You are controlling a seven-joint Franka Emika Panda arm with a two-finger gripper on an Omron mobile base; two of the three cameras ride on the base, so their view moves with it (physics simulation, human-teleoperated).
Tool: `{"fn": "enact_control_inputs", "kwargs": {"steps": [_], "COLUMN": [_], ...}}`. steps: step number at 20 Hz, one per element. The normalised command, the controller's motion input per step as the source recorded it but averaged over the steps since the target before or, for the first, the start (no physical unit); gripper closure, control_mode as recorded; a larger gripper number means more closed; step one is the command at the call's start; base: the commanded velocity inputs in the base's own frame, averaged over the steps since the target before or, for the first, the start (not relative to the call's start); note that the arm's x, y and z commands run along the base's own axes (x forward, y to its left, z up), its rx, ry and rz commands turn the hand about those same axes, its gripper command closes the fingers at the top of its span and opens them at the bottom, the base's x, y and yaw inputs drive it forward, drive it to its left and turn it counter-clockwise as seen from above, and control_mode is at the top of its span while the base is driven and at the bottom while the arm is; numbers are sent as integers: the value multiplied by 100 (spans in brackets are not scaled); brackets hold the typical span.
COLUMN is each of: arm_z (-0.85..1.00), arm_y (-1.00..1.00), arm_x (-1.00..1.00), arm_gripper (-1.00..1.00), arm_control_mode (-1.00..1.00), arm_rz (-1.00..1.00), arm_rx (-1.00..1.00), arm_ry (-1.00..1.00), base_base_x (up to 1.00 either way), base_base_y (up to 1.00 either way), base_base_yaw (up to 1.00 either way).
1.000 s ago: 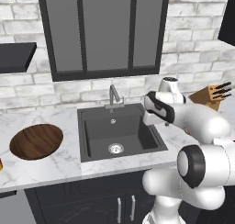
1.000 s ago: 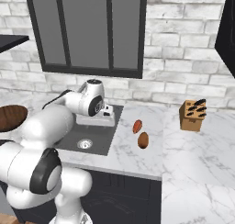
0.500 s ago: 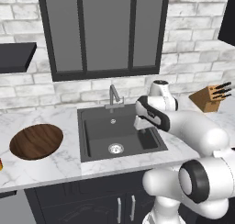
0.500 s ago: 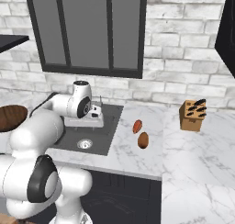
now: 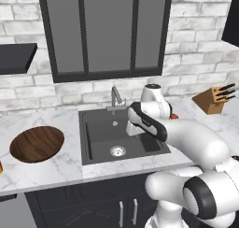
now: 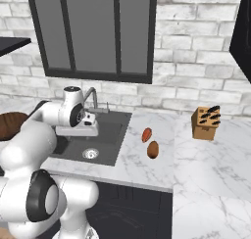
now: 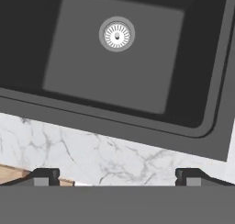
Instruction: Remove the potato and sweet potato from the sink. Then move the bowl and cup from the counter to the sink for washing.
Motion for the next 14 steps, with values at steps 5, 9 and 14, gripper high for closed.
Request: {"fn": "enact_control_inputs", "kwargs": {"steps": [5, 9, 14], "arm_z": [5, 4, 3], "arm_y": [42, 40, 38], "arm_x": [-14, -4, -3], "arm_gripper": [-100, -100, -100], "arm_control_mode": [-100, -100, -100], "arm_rz": [0, 0, 0], "arm_rx": [0, 0, 0], "arm_ry": [0, 0, 0], "base_base_x": [0, 0, 0], "base_base_y": [0, 0, 0], "base_base_yaw": [0, 0, 0]}}
